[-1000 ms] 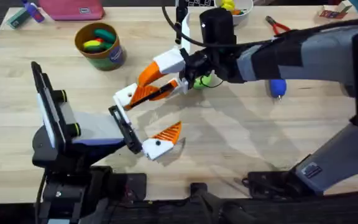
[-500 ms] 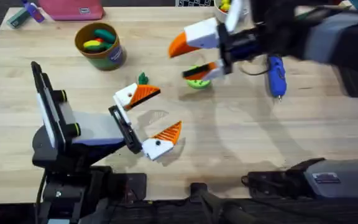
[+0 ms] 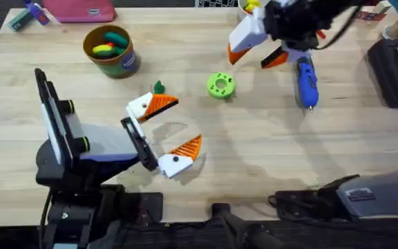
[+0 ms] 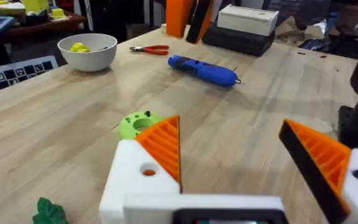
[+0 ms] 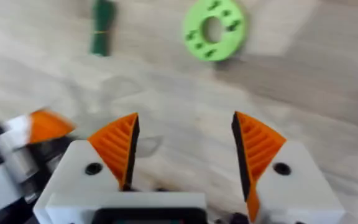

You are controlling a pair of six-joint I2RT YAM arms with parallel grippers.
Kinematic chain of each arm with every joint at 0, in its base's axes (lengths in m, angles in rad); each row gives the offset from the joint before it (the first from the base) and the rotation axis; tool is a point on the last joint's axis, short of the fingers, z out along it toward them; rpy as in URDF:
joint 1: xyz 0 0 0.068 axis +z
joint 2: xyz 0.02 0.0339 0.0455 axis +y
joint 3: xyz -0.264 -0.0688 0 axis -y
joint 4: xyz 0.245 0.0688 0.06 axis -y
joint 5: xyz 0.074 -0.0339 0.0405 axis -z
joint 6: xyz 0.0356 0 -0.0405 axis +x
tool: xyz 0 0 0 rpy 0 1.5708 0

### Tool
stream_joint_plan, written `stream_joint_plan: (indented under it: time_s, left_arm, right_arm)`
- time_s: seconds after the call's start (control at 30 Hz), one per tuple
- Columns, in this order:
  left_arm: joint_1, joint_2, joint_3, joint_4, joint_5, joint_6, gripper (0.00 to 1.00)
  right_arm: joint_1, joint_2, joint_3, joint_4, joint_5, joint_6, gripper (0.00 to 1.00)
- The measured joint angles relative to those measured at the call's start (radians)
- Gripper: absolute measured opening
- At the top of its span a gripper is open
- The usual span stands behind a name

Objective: Pick up the gripper from the table and insert it into the empty holder that is missing its gripper. Then pick up a screw, insert it into the mounting hole, and use the screwdriver to tighten it. Finally, clean up the table by picking up the vegetable and placing it into the bucket.

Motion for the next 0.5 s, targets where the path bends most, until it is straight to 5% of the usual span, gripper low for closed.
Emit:
stream_joint_plan:
  time_s: [0.2,0.5]
  left_arm:
    - [0.000,0.000,0.000,0.000,0.000,0.000,0.985]
    - [0.000,0.000,0.000,0.000,0.000,0.000,0.986]
  right_arm:
    - [0.065,0.134,0.070,-0.006,0.166,-0.021,0.732]
    - [0.110,0.281,0.072,0.051,0.247,-0.004,0.601]
